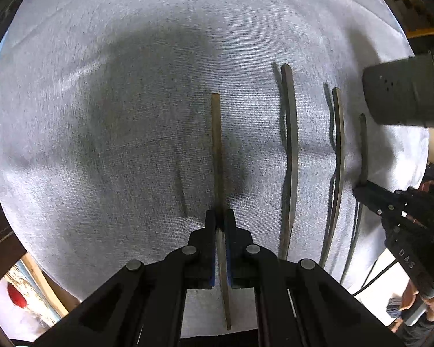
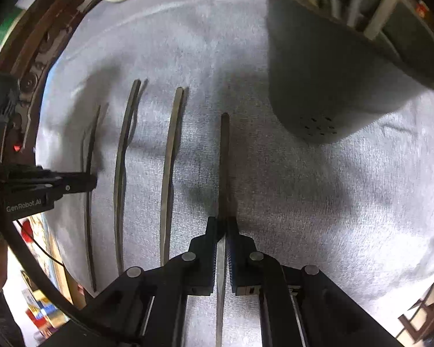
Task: Organize utensils
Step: 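Lift the left gripper's chopstick upright while the right gripper carries its chopstick toward the cup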
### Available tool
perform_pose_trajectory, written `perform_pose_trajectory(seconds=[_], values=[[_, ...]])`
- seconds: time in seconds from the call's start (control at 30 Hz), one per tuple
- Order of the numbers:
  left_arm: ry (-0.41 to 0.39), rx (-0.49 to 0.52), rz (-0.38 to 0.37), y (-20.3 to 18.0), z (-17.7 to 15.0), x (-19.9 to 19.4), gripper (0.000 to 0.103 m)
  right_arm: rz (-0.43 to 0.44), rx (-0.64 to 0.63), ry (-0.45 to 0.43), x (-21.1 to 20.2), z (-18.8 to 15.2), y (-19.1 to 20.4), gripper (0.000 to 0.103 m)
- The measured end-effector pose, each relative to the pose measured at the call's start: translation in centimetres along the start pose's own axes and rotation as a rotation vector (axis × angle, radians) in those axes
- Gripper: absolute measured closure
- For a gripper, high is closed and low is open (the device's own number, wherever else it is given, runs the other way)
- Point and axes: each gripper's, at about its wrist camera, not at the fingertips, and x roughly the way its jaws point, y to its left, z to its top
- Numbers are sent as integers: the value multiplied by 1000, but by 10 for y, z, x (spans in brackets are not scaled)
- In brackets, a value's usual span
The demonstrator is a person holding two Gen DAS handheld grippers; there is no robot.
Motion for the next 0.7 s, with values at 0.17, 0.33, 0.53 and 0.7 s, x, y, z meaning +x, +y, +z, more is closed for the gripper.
perform_pose_trajectory(seconds=[0.17,0.33,0.53,0.7], values=[[-40,-24,-53,9,-11,-8,98,10,-12,-37,-7,-13,1,97],[-121,-43,-130,34,-32,-25,98,40,-22,-111,-22,-31,2,97],[-294,-75,-194,48,-62,-68,98,66,-35,-229,-47,-48,8,97],[-476,-110,-178,50,-81,-102,98,44,-30,-393,-79,-61,13,97]])
